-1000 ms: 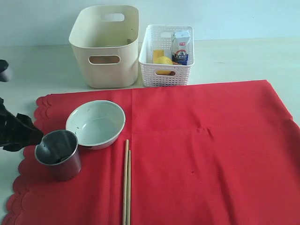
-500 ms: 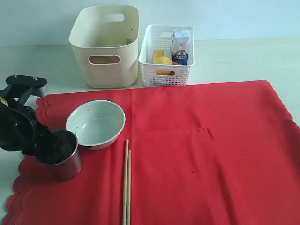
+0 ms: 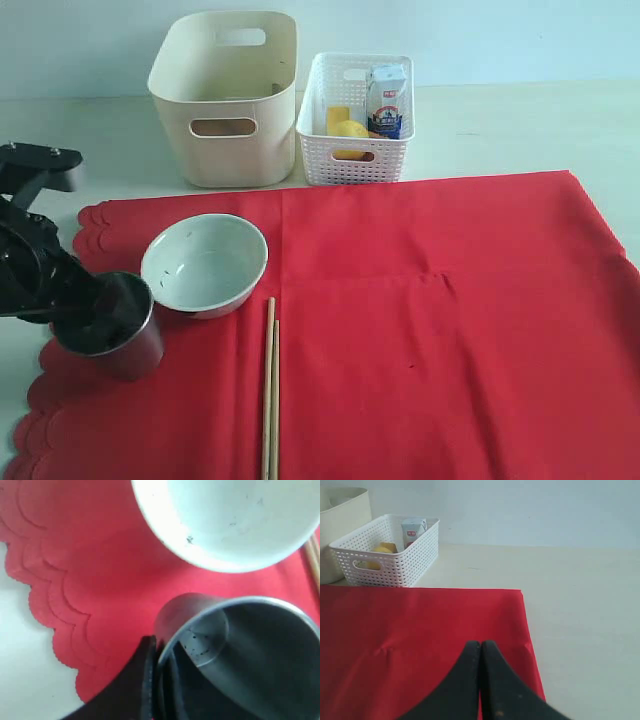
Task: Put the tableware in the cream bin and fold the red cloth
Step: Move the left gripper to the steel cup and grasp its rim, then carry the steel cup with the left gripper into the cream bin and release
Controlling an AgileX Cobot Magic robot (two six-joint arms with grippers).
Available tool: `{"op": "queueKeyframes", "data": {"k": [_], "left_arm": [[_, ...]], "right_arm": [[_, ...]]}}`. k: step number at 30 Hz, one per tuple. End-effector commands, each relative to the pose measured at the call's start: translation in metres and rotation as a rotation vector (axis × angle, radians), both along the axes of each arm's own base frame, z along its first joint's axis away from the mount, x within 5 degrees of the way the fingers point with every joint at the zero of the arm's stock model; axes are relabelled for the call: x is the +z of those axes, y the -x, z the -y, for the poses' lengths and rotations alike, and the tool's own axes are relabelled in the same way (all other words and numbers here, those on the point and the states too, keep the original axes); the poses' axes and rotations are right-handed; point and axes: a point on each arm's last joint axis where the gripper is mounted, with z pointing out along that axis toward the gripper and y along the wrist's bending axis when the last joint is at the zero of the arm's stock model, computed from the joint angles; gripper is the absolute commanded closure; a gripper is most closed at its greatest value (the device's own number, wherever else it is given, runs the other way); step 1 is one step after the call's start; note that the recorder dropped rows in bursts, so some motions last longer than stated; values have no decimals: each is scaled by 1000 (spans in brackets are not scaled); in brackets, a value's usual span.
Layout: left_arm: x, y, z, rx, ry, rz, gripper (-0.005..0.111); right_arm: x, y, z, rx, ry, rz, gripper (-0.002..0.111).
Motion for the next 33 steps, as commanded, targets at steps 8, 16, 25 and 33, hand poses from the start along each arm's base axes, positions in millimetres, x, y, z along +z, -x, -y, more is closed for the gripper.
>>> {"op": "queueKeyframes", "data": {"k": [8, 16, 25, 33], "left_arm": [[95, -4, 1, 6, 131, 390, 107], [128, -43, 9, 33, 174, 634, 107], [117, -121, 21, 75, 151, 719, 107], [86, -193, 40, 58, 123, 699, 107]], "right_arm": [[-1, 0, 0, -4, 0, 4, 108], [-1, 0, 0, -4, 0, 4, 108], [-1, 0, 0, -4, 0, 4, 108], [-1, 0, 0, -4, 0, 4, 108]]}}
